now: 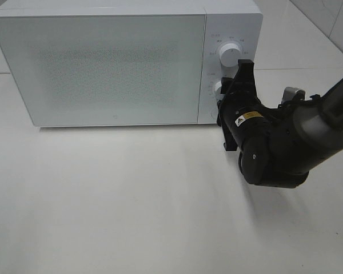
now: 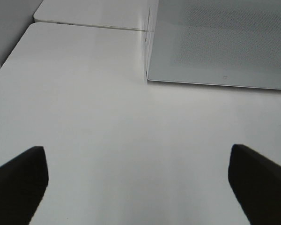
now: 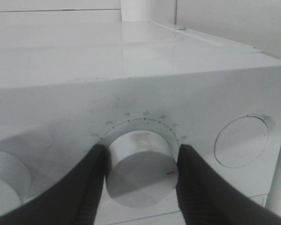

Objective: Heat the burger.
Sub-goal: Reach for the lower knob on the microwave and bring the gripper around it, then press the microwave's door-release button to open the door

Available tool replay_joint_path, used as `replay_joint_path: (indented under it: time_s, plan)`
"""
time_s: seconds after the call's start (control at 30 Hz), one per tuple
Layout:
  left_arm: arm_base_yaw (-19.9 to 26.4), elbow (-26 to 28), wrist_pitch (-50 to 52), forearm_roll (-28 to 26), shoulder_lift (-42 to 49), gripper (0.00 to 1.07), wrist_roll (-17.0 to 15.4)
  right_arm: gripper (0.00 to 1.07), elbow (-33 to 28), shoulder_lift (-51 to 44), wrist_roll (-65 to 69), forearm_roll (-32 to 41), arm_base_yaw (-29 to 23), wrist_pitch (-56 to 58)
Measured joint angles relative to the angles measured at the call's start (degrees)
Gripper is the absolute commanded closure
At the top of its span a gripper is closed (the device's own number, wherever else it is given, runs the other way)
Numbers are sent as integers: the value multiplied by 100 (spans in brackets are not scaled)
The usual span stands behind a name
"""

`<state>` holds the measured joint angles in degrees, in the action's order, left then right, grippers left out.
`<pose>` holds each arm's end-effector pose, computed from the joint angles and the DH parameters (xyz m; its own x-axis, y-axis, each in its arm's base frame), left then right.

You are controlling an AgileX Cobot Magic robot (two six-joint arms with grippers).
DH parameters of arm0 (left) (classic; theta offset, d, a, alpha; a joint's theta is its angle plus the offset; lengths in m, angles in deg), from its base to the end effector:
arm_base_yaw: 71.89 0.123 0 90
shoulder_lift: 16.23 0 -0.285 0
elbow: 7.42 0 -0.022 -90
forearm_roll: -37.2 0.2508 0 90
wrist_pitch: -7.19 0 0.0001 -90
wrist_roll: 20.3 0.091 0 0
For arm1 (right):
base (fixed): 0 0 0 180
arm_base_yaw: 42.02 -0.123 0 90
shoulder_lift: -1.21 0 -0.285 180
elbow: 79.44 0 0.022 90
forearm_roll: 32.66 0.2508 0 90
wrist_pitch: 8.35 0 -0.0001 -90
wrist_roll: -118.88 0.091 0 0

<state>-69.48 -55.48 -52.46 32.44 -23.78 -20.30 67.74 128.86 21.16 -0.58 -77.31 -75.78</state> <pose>-0.0056 -0.0068 0.2816 -0.4256 -0.0599 -0.9029 0.0049 0.9976 -0.0685 0.3175 0.1701 0.1104 -0.0958 0.9944 0.0444 0.1040 -0.0344 0.9940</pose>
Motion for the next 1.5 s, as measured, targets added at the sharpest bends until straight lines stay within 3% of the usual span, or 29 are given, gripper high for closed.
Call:
replay_joint_path:
  time_s: [0.47,0.67,0.8,0.83,0.87,0.9,0.93,1.03,1.5]
  plan:
    - [0,0,0,0,0,7,0,104,0,0,17,40,0,6]
    - [0,0,0,0,0,7,0,91,11,0,17,132,-11,6]
    - [0,0,0,0,0,7,0,74,29,0,-92,315,-57,11]
    - [0,0,0,0,0,7,0,74,29,0,-92,315,-57,11]
    - [0,0,0,0,0,7,0,66,29,0,-155,372,-63,11]
    - [0,0,0,0,0,7,0,66,29,0,-155,372,-63,11]
    - [0,0,0,0,0,7,0,59,29,0,-223,401,-63,0]
    - [0,0,0,0,0,7,0,52,-29,-6,-298,367,-86,-92]
    - [0,0,0,0,0,7,0,49,-728,-447,-710,-23,-126,69]
